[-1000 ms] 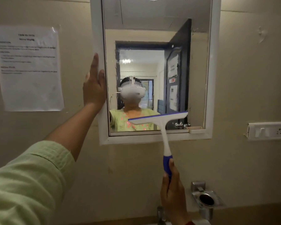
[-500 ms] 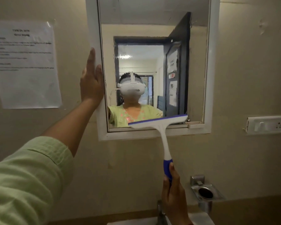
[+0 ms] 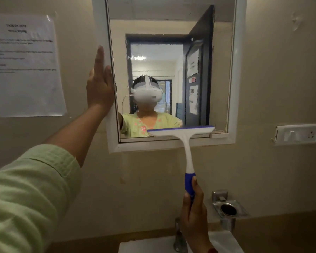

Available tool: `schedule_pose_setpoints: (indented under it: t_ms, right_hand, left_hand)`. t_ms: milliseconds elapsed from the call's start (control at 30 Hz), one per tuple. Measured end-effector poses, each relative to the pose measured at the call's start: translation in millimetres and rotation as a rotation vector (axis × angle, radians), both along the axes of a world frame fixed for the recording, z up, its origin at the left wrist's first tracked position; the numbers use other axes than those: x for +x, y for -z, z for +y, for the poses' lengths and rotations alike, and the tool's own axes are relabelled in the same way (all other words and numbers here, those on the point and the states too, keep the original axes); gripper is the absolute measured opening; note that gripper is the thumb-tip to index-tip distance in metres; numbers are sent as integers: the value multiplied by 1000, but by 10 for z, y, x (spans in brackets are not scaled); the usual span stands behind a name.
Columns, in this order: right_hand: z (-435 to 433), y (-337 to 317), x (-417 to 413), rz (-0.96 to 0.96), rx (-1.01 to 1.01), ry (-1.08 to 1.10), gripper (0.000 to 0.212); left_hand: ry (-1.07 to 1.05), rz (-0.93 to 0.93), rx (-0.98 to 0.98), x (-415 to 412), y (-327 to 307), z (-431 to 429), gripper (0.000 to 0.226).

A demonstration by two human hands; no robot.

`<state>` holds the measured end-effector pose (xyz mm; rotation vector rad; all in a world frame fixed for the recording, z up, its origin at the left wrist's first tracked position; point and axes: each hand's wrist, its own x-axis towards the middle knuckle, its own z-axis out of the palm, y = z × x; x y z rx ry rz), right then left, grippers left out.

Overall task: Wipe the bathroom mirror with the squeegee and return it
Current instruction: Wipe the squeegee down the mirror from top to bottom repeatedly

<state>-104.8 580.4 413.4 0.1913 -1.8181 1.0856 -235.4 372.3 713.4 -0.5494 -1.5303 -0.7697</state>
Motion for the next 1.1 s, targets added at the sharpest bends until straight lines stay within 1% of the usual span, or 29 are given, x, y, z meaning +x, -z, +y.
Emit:
schedule_pose_setpoints:
  t_ms: [200, 300, 400, 533, 667, 767, 867, 1000, 1100]
  right_hand:
    - [43, -240, -32, 59, -25, -15, 47]
    - [33, -107, 23, 20, 6, 8, 51]
    - [35, 83, 99, -16, -25, 12, 46]
    - [51, 41, 120, -29, -50, -20, 53]
    - [52, -55, 115, -6, -76, -48, 50]
    - [62, -38, 142, -30, -52, -40, 51]
    - [92, 31, 194, -43, -20, -12, 57]
    - [87, -48, 233, -2, -49, -45, 51]
    - [98, -264, 208, 84, -45, -68, 46]
  left_hand:
    - [-4, -21, 5, -18, -6, -7, 47]
    - [-4, -12, 6, -8, -1, -3, 47]
    - [9, -11, 15, -9, 2, 0, 48]
    - [1, -10, 16, -25, -4, 0, 47]
    - [10, 2, 17, -48, -3, -10, 47]
    - [4, -1, 21, -40, -2, -6, 47]
    - [-5, -11, 20, -17, 0, 1, 47]
    - [-8, -19, 14, 11, 8, 4, 47]
    - [4, -20, 34, 24, -5, 14, 47]
